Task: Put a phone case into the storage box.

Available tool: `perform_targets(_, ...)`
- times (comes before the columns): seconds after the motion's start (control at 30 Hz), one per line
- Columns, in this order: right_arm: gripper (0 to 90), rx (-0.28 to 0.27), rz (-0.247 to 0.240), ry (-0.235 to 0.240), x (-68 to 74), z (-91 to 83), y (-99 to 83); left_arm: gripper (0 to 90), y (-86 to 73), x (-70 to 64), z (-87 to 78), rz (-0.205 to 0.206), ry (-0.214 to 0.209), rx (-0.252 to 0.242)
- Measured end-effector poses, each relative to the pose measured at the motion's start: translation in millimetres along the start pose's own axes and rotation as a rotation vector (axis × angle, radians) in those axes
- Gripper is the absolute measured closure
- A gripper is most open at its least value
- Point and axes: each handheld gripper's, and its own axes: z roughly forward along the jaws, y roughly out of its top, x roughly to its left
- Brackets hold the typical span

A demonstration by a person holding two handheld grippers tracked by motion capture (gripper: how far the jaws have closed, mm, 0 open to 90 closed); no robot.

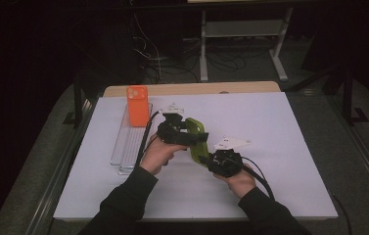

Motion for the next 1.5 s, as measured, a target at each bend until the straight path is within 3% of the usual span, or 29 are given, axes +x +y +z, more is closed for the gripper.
perform_targets(0.07,73.7,0.001,-0.015,0.005,-0.4,0.4,0.6,14.2,2.1,-1.5,-0.4,0.012,-0.005,0.01)
perform_targets(0.17,58.1,0.008,-0.045,0.017,2.8,0.1,1.3,14.7,4.7,-3.5,-1.1,0.032,0.011,0.026)
perform_targets(0.33,40.8,0.033,-0.051,0.024,0.2,-3.2,2.1,14.9,14.7,-1.2,-10.2,0.058,0.041,0.043)
perform_targets(0.47,29.3,0.057,-0.089,-0.031,-7.8,-8.1,0.5,15.0,25.2,3.0,-23.3,0.068,0.083,0.047)
perform_targets(0.63,18.5,0.039,-0.045,-0.031,-22.2,-17.8,-2.7,15.0,37.2,9.8,-41.9,0.068,0.133,0.034)
perform_targets(0.83,5.4,0.044,-0.065,-0.082,-35.9,-26.0,-11.5,15.1,50.0,23.1,-65.1,0.056,0.209,0.037)
perform_targets(1.0,2.1,0.082,-0.064,-0.072,-45.7,-33.9,-20.7,15.2,58.2,34.4,-82.8,0.047,0.272,0.042)
perform_targets(1.07,2.1,0.087,-0.072,-0.082,-47.9,-37.7,-23.5,15.2,61.7,39.2,-89.5,0.047,0.31,0.036)
perform_targets(1.23,0.0,0.101,-0.067,-0.056,-51.5,-45.6,-29.2,15.2,69.9,54.1,-106.3,0.027,0.405,0.033)
perform_targets(1.5,0.0,0.123,-0.076,-0.038,-55.4,-54.2,-37.7,15.2,73.6,84.0,-115.3,-0.05,0.549,0.051)
